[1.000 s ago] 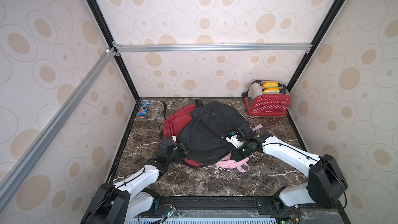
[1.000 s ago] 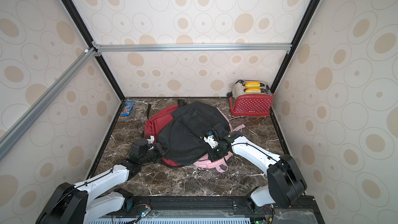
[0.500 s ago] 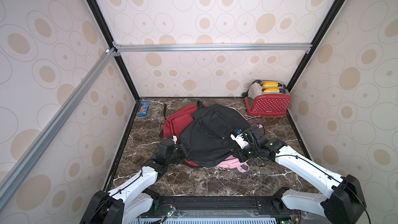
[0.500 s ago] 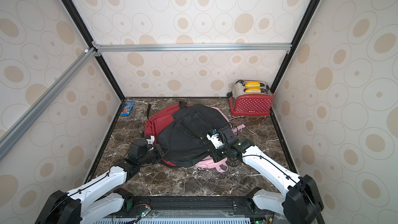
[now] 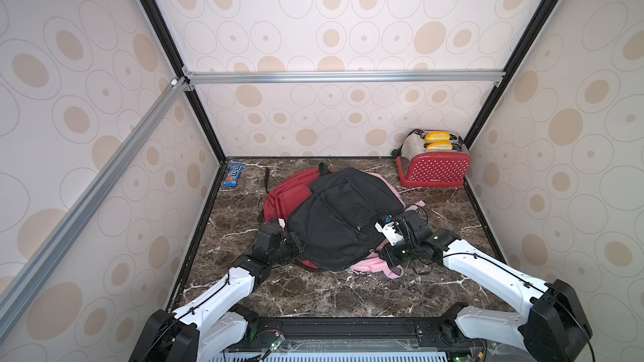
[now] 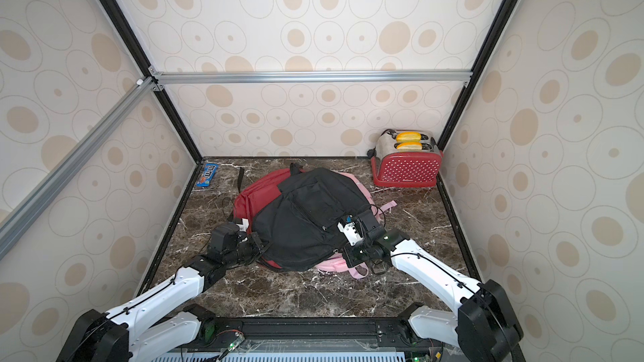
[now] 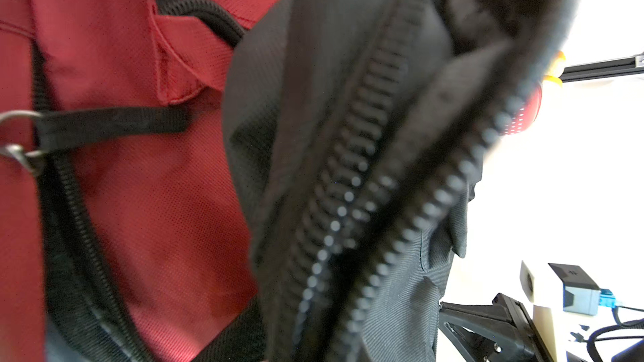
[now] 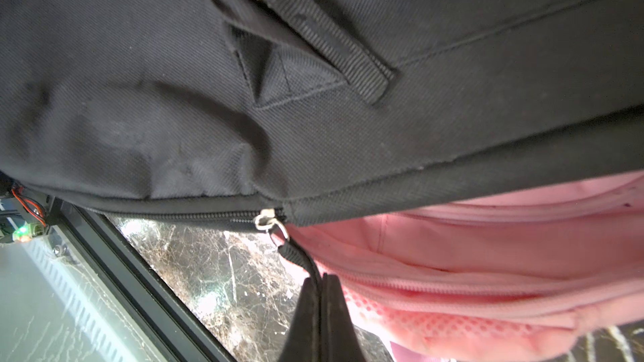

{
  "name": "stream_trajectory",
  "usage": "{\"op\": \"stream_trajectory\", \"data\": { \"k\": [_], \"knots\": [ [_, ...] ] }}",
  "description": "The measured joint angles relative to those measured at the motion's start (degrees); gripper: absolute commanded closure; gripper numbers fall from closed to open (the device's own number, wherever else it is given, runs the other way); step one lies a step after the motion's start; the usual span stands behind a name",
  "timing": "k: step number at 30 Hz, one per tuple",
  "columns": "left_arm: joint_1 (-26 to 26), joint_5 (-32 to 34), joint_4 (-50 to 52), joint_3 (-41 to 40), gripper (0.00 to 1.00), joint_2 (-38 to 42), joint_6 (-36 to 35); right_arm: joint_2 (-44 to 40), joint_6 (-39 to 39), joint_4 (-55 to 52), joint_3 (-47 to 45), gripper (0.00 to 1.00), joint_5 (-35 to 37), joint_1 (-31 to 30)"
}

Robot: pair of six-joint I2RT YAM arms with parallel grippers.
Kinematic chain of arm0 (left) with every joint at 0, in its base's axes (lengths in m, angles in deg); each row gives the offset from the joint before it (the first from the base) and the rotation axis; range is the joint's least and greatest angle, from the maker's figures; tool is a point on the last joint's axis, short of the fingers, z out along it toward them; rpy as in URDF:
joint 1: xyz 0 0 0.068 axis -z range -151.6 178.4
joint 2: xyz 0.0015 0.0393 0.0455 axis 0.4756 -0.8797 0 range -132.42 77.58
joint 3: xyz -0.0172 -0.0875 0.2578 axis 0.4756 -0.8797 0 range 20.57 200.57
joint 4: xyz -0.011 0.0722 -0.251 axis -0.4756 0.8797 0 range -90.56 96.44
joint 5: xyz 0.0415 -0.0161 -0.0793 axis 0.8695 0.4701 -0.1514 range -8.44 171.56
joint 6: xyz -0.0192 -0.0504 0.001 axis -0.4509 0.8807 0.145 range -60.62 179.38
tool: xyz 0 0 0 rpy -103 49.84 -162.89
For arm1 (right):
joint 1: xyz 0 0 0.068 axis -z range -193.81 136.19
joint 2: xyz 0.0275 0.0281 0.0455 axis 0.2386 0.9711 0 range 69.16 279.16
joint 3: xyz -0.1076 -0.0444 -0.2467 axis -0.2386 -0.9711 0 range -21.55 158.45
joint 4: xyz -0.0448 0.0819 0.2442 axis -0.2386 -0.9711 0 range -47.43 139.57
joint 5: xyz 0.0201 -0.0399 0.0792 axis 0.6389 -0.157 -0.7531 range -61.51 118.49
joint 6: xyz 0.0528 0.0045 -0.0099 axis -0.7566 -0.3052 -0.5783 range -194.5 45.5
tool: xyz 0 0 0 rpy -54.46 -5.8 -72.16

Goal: Zip up the backpack
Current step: Zip the zipper on the backpack.

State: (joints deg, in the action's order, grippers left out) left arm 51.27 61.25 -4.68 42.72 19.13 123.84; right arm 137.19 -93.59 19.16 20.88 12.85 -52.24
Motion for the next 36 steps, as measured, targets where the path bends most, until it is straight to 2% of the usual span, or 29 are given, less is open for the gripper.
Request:
{"op": "stream_trajectory", "data": {
  "k": [9, 14, 36],
  "knots": [
    [0.0, 0.3, 0.3, 0.1, 1.0, 0.0, -0.2, -1.1, -0.4, 1.4, -0.7, 1.0, -3.7, -0.3],
    [0.0, 0.5, 0.4, 0.1, 1.0, 0.0, -0.3, 1.1, -0.3, -0.9, 2.5, 1.0, -3.7, -2.3],
    [0.0, 1.4, 2.7, 1.6, 1.0, -1.0, -0.6, 13.1, 0.3, -14.9, 18.8, 1.0, 3.8, -11.7]
  ]
}}
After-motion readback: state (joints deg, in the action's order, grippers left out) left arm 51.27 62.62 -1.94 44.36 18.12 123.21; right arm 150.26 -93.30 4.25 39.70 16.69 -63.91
